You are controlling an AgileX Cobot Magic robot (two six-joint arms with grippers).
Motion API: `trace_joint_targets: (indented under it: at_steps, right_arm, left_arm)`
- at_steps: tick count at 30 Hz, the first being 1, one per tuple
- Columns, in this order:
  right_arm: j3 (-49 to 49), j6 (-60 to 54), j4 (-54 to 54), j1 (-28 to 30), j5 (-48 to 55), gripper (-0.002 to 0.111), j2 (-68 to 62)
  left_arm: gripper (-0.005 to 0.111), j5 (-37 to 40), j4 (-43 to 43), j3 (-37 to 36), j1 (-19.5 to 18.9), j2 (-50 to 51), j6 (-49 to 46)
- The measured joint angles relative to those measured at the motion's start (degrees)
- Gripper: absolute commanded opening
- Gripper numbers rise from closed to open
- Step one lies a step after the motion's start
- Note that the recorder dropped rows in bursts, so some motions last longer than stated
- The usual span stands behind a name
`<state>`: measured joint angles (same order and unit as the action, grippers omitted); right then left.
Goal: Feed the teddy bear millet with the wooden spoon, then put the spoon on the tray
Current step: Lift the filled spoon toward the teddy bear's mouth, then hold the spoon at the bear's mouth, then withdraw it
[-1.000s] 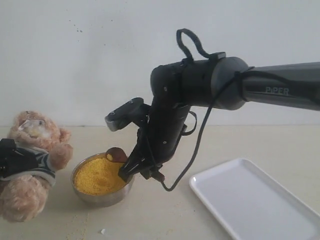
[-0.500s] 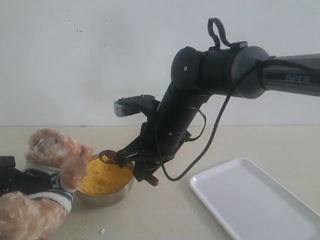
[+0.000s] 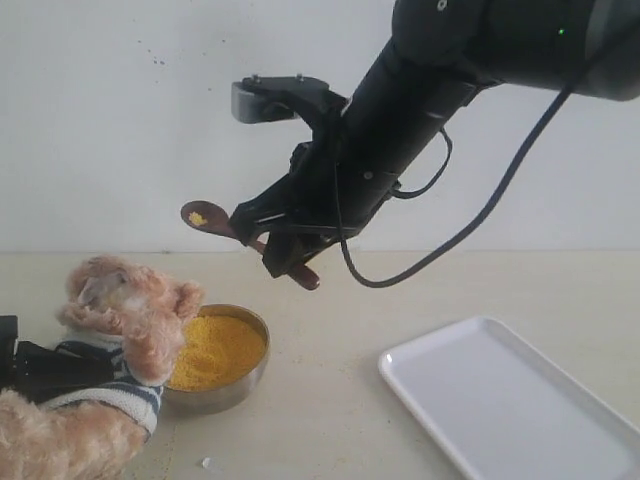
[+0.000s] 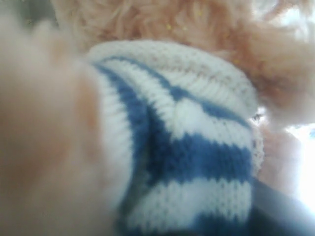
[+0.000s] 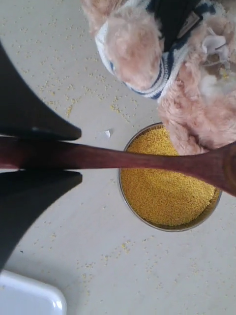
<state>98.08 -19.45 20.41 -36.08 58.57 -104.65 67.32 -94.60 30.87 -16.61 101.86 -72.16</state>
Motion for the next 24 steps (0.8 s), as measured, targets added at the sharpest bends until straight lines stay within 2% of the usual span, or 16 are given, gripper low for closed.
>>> trace_joint_targets:
  at_steps: [8, 14, 20, 24]
  right_arm:
    - [0.0, -1.49, 0.85, 0.0, 3.19, 0.0, 0.7]
    - [0.0, -2.55, 8.36, -0.81, -0.27, 0.0, 0.7]
    - [0.0, -4.52, 8.4, -7.02, -7.67, 0.0, 0.7]
    - [0.0, -4.27, -1.38, -12.17, -12.45, 0.0, 0.7]
  left_arm:
    - [0.004, -1.31, -0.61, -0.37, 0.0, 0.0, -0.43]
    - [0.004, -1.71, -0.83, -0.37, 0.0, 0.0, -0.43]
    - [0.004, -1.71, -0.92, -0.37, 0.0, 0.0, -0.43]
    - [0.004, -1.29, -0.96, -0.37, 0.0, 0.0, -0.43]
